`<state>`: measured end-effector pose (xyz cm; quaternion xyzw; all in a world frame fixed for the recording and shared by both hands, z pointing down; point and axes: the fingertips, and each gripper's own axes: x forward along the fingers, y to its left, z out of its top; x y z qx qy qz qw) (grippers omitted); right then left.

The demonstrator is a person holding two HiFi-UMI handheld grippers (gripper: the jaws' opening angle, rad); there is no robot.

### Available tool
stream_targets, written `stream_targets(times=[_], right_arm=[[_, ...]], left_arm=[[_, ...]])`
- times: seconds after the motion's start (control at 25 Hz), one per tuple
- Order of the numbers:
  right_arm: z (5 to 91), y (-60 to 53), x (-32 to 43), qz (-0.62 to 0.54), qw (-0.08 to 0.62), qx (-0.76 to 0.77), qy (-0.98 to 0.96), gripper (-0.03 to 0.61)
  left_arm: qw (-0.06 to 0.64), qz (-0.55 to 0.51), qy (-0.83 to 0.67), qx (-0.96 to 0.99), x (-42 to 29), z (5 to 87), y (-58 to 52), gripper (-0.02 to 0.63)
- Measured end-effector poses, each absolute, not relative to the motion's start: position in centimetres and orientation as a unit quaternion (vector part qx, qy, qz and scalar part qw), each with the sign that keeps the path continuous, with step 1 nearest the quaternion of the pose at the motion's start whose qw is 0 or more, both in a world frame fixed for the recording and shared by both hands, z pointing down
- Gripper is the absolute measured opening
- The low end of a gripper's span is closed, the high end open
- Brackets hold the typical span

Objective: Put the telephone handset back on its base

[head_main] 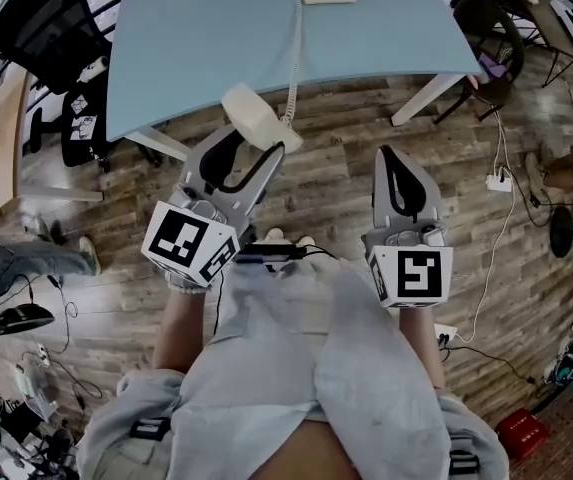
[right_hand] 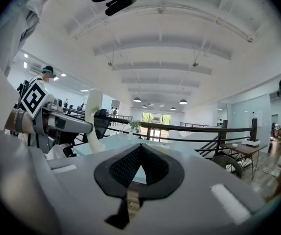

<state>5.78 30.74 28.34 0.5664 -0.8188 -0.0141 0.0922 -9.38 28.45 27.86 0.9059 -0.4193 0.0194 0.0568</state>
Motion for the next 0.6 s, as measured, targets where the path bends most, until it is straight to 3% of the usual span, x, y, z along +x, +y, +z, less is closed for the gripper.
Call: stream_targets(times=[0.6], right_arm=[[28.8,29.4,7.6,-0.023,0.084,0.571,-0.816,0.006]], left_arm=[[0.047,0.011,-0.422,0.905,-7.4,27.7,27.2,0.206]])
